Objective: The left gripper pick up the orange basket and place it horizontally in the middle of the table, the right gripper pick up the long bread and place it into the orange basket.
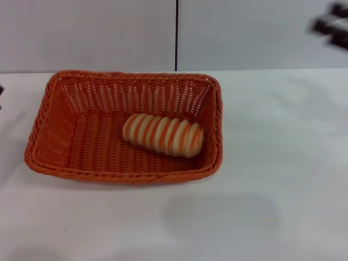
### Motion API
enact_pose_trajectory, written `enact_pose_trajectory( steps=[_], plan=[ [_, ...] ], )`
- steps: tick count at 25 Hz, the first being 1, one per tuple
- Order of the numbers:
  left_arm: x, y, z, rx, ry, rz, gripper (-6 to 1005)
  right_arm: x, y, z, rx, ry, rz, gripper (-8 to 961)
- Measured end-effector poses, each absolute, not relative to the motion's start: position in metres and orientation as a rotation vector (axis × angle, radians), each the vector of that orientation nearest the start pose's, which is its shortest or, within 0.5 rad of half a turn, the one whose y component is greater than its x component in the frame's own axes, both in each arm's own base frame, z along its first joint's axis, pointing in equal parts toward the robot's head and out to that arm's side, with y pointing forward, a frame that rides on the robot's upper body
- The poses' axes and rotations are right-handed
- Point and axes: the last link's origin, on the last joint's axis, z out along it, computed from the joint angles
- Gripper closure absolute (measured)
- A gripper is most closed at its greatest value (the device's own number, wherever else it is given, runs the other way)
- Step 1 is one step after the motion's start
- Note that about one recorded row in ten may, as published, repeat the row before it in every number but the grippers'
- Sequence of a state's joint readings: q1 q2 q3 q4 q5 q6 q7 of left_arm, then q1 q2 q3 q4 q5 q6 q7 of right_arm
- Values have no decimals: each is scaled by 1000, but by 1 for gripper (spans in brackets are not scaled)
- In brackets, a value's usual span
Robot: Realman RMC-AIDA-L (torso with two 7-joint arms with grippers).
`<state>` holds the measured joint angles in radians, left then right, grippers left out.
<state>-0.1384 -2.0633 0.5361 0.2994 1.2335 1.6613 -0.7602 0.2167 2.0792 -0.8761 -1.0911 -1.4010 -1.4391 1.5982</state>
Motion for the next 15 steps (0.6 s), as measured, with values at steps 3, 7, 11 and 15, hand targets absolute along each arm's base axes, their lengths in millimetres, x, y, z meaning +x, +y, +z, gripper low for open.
enact_pose_trajectory(
  steps=[3, 7, 11, 15],
  plan=[
    [-369, 209, 61, -1669, -519, -1021, 249, 296, 293, 115, -1965, 550, 1165, 185],
    [-376, 196, 67, -1570, -537, -1035, 249, 340, 263, 108, -1685, 485, 1162, 185],
    [-379, 190, 67, -1540, -523, -1010, 249, 359, 247, 93, -1518, 455, 1091, 185],
    [-380, 188, 63, -1530, -501, -981, 249, 366, 242, 81, -1429, 460, 1040, 185]
  ],
)
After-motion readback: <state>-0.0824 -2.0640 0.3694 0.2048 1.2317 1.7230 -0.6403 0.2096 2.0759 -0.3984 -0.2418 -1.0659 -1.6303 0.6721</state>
